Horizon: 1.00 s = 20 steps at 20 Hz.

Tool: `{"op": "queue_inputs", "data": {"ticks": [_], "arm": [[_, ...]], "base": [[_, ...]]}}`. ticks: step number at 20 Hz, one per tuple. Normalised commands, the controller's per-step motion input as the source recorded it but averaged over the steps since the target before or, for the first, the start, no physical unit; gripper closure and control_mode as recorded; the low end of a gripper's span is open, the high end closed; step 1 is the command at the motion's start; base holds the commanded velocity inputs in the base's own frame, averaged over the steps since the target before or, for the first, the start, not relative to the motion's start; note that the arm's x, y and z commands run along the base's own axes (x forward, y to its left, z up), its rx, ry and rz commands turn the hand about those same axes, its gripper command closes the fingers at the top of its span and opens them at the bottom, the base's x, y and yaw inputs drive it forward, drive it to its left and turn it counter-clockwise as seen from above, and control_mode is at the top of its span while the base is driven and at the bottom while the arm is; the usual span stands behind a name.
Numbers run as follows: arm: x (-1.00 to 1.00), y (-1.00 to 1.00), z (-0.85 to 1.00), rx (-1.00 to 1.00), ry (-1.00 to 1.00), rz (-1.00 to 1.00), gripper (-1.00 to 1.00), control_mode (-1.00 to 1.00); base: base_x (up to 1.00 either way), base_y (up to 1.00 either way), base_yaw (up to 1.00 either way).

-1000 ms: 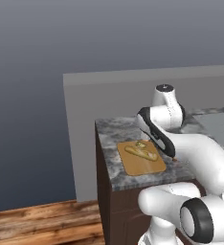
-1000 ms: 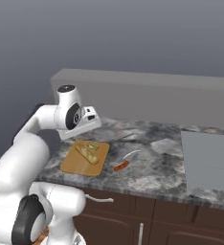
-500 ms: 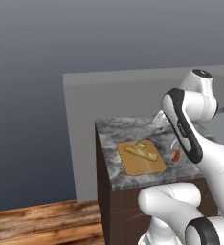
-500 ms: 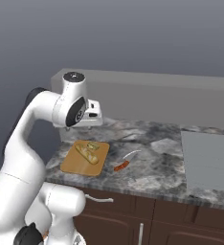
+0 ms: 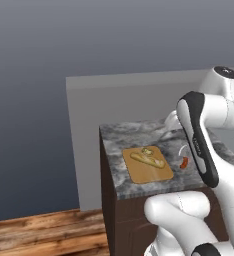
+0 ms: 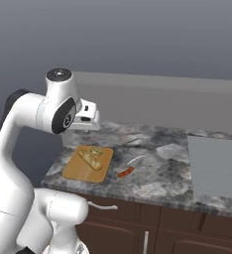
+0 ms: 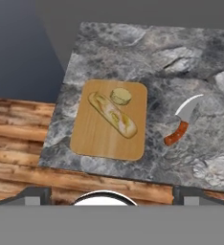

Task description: Retrieve the sausage and cheese from the fridge and place them on the cutting board on the counter.

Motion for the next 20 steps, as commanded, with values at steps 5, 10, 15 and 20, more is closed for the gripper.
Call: {"op": "queue_inputs", "data": {"ticks": [5, 10, 15, 20], "arm": [[0.00, 0.13, 0.00, 0.00, 0.00, -0.04, -1.00, -1.00], [0.00, 0.00, 0.00, 0.00, 0.00, 0.00, -1.00, -1.00], [-0.23, 0.00, -0.01, 0.00, -0.01, -0.01, -1.00, 1.00], [0.00, 0.00, 0.00, 0.00, 0.00, 0.00, -1.00, 1.00]], "base": [[0.00, 0.00, 0.00], [0.00, 0.00, 0.00], [-0.10, 0.00, -0.01], [-0.77, -0.03, -0.07]]}}
